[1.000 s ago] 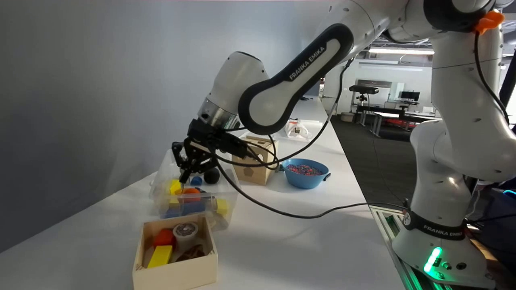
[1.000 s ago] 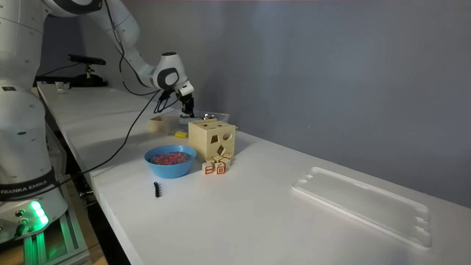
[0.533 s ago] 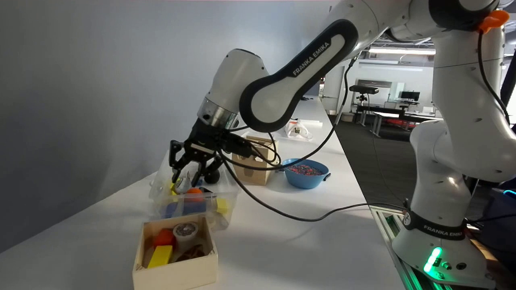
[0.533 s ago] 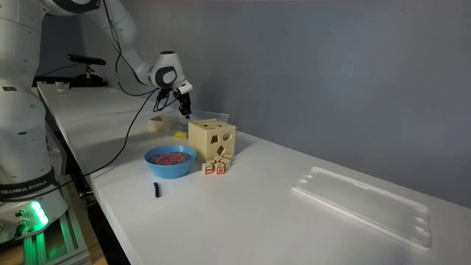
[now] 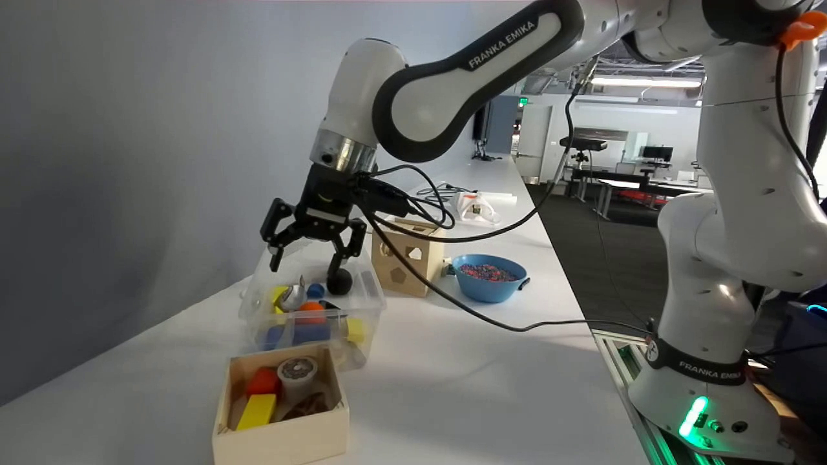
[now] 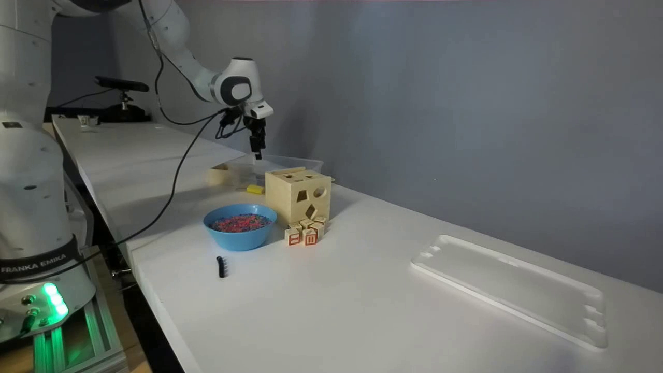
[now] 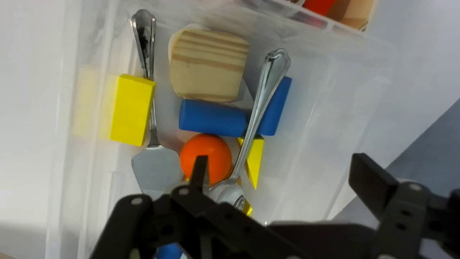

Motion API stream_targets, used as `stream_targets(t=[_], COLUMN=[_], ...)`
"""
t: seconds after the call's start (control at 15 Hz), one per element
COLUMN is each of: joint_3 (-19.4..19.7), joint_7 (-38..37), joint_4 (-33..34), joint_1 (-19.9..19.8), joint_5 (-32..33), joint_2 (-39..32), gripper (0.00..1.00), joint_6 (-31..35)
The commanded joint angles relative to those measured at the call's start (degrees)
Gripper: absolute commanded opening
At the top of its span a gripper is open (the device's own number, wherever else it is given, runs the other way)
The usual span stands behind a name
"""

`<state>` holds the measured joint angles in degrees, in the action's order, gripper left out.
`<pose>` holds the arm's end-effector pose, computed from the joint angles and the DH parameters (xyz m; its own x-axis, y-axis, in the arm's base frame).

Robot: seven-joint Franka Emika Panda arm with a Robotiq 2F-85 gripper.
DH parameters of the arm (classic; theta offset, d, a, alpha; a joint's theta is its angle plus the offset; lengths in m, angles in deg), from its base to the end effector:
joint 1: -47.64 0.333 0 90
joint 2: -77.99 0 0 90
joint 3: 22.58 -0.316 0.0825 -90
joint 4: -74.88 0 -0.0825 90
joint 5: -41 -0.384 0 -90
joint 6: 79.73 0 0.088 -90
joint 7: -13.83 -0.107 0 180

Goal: Move the blue cylindrical block and the orange object from the tote to the table

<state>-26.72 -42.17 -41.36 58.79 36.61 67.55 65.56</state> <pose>0.5921 0.1594 0.3925 0.7006 -0.7041 0.1154 -0.6499 -0.6965 -0.3043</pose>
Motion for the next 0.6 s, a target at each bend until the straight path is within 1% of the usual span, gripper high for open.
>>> stream_targets(t=[0.0, 0.2, 0.33, 0.53], joint_3=[0.0, 0.3, 1.7, 2.3], joint_7=[0.0, -0.2, -6.0, -12.9], joint_4=[0.5, 1.3, 1.0, 0.5], joint_1=[-0.2, -0.1, 1.0, 1.5], joint_5=[0.0, -0.1, 2.3, 2.4], joint_2=[-0.7, -2.6, -3.0, -4.6], gripper=[1.00, 1.00, 1.00, 1.00], joint_6=[-0.1, -0.1, 0.9, -0.3])
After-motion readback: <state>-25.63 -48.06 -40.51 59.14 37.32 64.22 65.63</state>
